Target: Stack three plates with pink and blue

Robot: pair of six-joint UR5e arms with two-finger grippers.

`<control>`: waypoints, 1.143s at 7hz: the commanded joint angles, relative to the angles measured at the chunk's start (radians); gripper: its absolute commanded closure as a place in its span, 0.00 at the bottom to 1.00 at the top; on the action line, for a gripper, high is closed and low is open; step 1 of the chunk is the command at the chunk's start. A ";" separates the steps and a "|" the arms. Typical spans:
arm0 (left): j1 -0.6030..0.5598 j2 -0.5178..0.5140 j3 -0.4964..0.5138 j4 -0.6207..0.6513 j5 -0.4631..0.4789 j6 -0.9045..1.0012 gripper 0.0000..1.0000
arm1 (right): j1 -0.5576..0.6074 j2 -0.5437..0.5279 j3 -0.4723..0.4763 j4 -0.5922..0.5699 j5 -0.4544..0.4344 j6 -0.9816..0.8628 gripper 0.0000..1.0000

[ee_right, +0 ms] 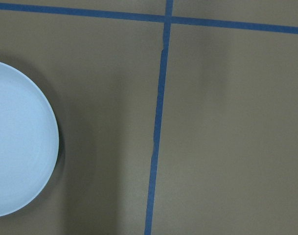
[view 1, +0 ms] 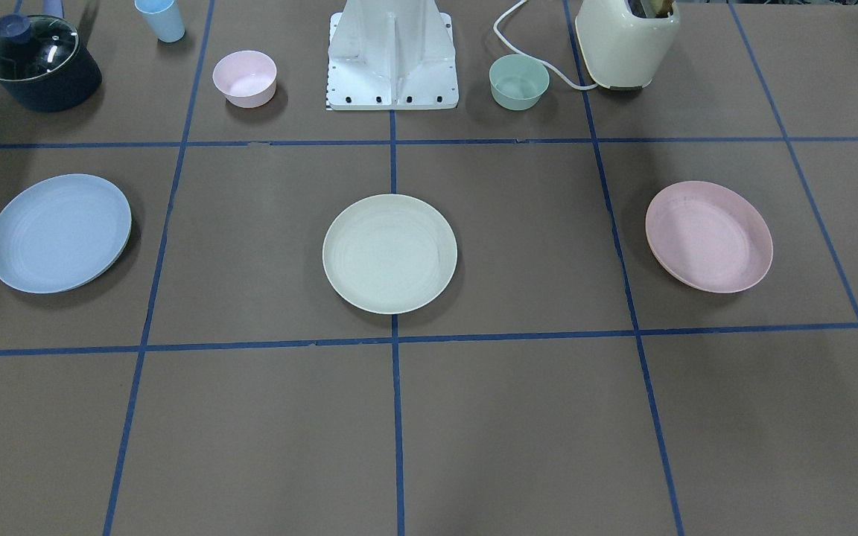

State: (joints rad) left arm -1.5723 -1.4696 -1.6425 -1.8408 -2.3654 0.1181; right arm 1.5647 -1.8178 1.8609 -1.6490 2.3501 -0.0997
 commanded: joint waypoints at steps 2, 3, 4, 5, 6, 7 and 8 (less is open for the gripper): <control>0.000 0.002 -0.002 -0.027 -0.002 0.003 0.00 | 0.000 0.002 0.003 0.002 -0.002 -0.002 0.00; 0.000 0.002 -0.002 -0.063 0.000 0.003 0.00 | 0.000 0.006 0.014 0.003 -0.005 -0.005 0.00; 0.000 0.002 0.001 -0.139 0.000 0.002 0.00 | 0.000 0.014 0.032 0.003 -0.009 -0.003 0.00; -0.002 0.005 0.001 -0.178 -0.003 -0.009 0.00 | 0.000 0.043 0.043 0.008 -0.005 0.005 0.00; -0.002 -0.014 0.000 -0.184 0.001 0.001 0.00 | 0.000 0.069 0.049 0.076 -0.006 0.012 0.00; -0.002 -0.032 -0.008 -0.224 0.006 -0.011 0.00 | 0.000 0.078 0.034 0.159 -0.014 0.011 0.00; 0.000 -0.061 -0.010 -0.323 0.008 -0.009 0.00 | 0.000 0.077 0.031 0.219 -0.008 0.011 0.00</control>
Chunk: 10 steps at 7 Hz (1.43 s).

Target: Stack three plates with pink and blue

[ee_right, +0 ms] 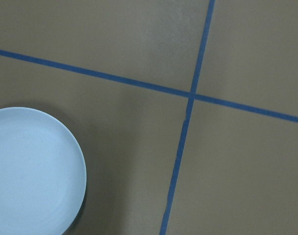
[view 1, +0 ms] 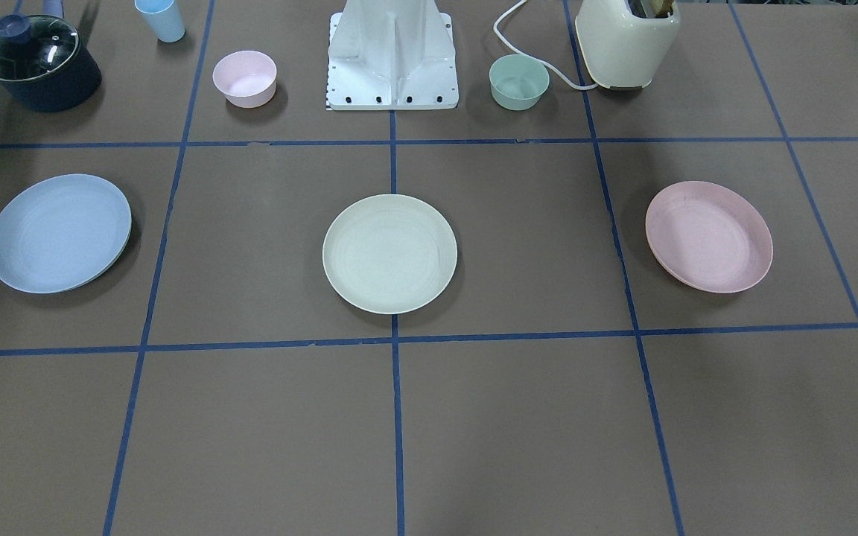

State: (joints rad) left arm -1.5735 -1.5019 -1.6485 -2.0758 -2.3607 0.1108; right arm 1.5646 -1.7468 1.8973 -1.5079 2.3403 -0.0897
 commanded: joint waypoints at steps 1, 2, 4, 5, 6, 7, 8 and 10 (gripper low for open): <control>0.001 -0.044 0.012 -0.204 0.004 -0.006 0.00 | 0.000 0.004 -0.018 0.104 0.005 0.001 0.00; 0.003 -0.061 0.015 -0.219 -0.006 -0.014 0.00 | 0.000 0.003 -0.017 0.112 0.011 0.001 0.00; 0.067 -0.019 0.024 -0.338 -0.038 -0.143 0.00 | 0.000 -0.010 -0.038 0.262 0.008 0.084 0.00; 0.135 0.052 0.032 -0.416 -0.038 -0.220 0.00 | -0.011 -0.010 -0.038 0.267 0.007 0.143 0.00; 0.188 0.096 0.038 -0.470 -0.028 -0.349 0.00 | -0.012 -0.011 -0.038 0.267 0.008 0.145 0.00; 0.231 0.133 0.058 -0.550 -0.020 -0.478 0.00 | -0.014 -0.020 -0.040 0.267 0.010 0.148 0.00; 0.286 0.150 0.064 -0.613 0.060 -0.679 0.00 | -0.014 -0.022 -0.038 0.268 0.010 0.148 0.00; 0.487 0.154 0.108 -0.743 0.297 -0.876 0.00 | -0.014 -0.030 -0.040 0.270 0.010 0.142 0.00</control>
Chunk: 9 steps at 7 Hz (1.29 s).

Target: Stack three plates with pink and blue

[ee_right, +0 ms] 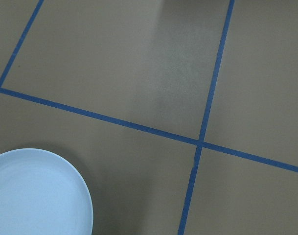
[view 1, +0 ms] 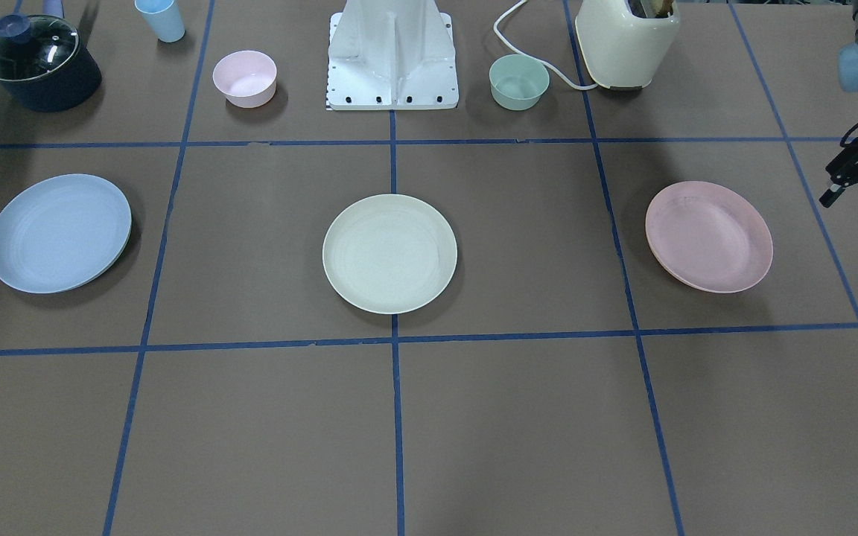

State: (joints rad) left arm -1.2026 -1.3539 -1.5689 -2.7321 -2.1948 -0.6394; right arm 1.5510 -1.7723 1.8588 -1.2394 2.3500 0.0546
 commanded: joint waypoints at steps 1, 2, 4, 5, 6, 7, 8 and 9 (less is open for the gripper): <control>0.194 0.006 0.032 -0.127 0.188 -0.120 0.00 | 0.000 -0.009 -0.001 0.002 0.000 -0.004 0.00; 0.246 0.006 0.033 -0.130 0.248 -0.132 0.00 | 0.000 -0.010 -0.001 0.000 0.000 -0.007 0.00; 0.276 0.004 0.082 -0.133 0.264 -0.135 0.18 | 0.000 -0.018 -0.001 0.002 0.000 -0.007 0.00; 0.282 0.004 0.099 -0.135 0.265 -0.135 0.25 | 0.000 -0.019 -0.001 0.002 0.000 -0.006 0.00; 0.296 0.001 0.104 -0.135 0.264 -0.137 0.27 | 0.000 -0.019 -0.001 0.002 0.000 -0.005 0.00; 0.305 -0.001 0.104 -0.135 0.264 -0.137 0.42 | 0.000 -0.018 0.000 0.002 0.000 -0.005 0.00; 0.323 -0.002 0.104 -0.135 0.262 -0.170 0.75 | 0.000 -0.018 0.000 0.002 0.000 -0.004 0.00; 0.349 -0.005 0.104 -0.144 0.262 -0.209 1.00 | 0.000 -0.018 0.000 0.002 0.000 -0.004 0.00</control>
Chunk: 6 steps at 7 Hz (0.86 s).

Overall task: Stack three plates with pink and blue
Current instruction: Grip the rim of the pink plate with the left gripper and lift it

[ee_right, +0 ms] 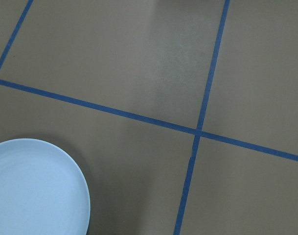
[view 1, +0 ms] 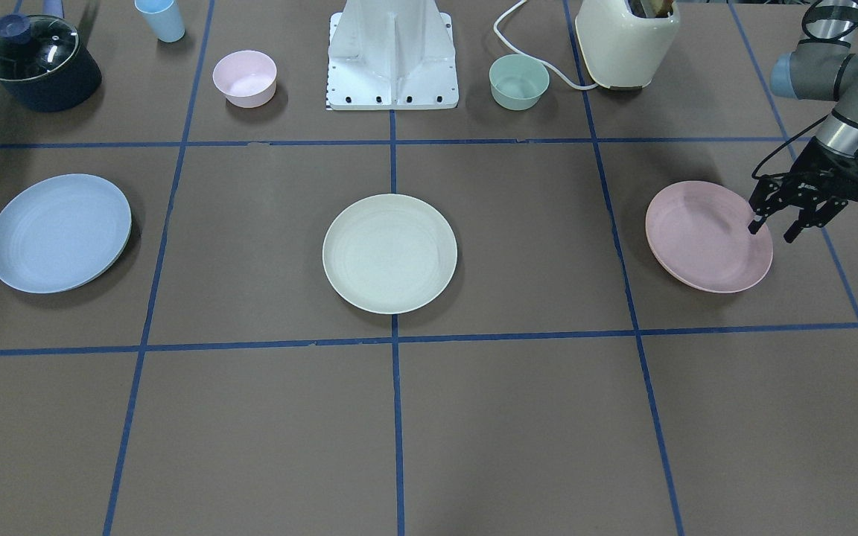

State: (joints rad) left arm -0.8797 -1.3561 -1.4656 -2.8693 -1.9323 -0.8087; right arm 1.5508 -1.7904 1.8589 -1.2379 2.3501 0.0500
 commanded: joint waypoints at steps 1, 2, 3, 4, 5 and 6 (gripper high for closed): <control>0.025 -0.003 -0.005 -0.034 -0.004 -0.064 1.00 | 0.000 0.000 0.000 0.002 0.000 0.002 0.00; 0.022 -0.003 -0.015 -0.038 -0.023 -0.064 1.00 | 0.000 0.000 0.000 0.000 0.002 0.004 0.00; 0.018 -0.008 -0.056 -0.028 -0.075 -0.064 1.00 | 0.000 0.000 0.000 0.002 0.002 0.004 0.00; 0.012 -0.006 -0.099 -0.024 -0.118 -0.064 1.00 | 0.000 -0.001 0.000 0.012 0.003 0.008 0.00; -0.002 -0.008 -0.167 0.046 -0.137 -0.064 1.00 | 0.000 -0.001 0.000 0.012 0.003 0.008 0.00; -0.004 -0.017 -0.300 0.212 -0.137 -0.066 1.00 | 0.000 -0.001 0.000 0.012 0.005 0.010 0.00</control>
State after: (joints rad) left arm -0.8770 -1.3654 -1.6344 -2.8084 -2.0560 -0.8731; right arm 1.5509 -1.7915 1.8592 -1.2269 2.3533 0.0581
